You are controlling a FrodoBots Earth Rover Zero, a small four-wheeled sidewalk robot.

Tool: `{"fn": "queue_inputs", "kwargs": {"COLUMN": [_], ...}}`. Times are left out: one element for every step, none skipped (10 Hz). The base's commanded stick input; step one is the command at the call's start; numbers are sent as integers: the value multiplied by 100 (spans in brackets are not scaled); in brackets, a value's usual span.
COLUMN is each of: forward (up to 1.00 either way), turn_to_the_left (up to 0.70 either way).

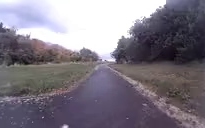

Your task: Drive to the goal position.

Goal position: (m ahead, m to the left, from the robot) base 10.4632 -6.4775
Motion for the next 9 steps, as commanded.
{"fn": "queue_inputs", "kwargs": {"forward": [45,45,45,45,45,45,45,45,45], "turn_to_the_left": [0,0,0,0,0,0,0,0,0]}}
